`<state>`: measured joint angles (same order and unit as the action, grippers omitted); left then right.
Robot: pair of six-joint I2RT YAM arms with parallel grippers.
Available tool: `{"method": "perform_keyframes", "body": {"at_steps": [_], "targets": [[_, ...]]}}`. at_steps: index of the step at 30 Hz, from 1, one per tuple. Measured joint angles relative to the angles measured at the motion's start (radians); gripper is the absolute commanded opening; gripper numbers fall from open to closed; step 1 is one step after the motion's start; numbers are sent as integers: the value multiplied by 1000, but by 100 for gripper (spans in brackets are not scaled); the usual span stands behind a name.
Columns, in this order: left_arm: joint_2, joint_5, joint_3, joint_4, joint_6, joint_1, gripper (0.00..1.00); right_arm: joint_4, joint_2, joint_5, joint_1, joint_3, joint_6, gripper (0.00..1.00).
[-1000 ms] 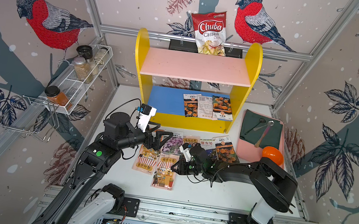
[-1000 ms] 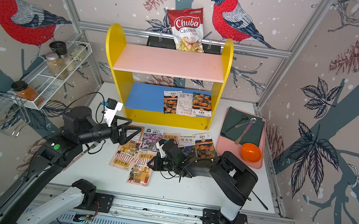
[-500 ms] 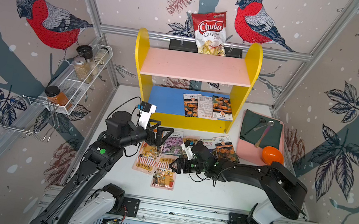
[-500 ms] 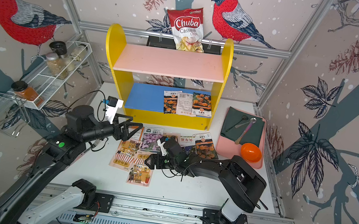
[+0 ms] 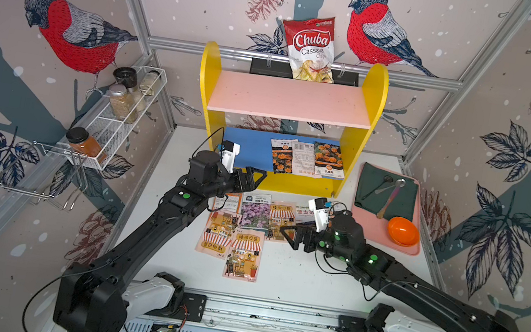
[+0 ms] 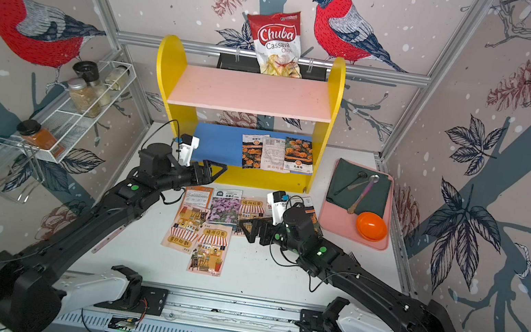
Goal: Take the seed bag off the shelf
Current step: Place the seed packet at the center of the board.
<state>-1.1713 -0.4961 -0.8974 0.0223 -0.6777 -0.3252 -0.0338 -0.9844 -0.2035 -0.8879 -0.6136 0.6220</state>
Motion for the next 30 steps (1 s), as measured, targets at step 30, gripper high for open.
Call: {"method": "perform_keyframes", "body": {"at_steps": [30], "targets": [[-550,108,-85,-426,-408,-81,64,191,256,55,130,-35,-72,100]]}}
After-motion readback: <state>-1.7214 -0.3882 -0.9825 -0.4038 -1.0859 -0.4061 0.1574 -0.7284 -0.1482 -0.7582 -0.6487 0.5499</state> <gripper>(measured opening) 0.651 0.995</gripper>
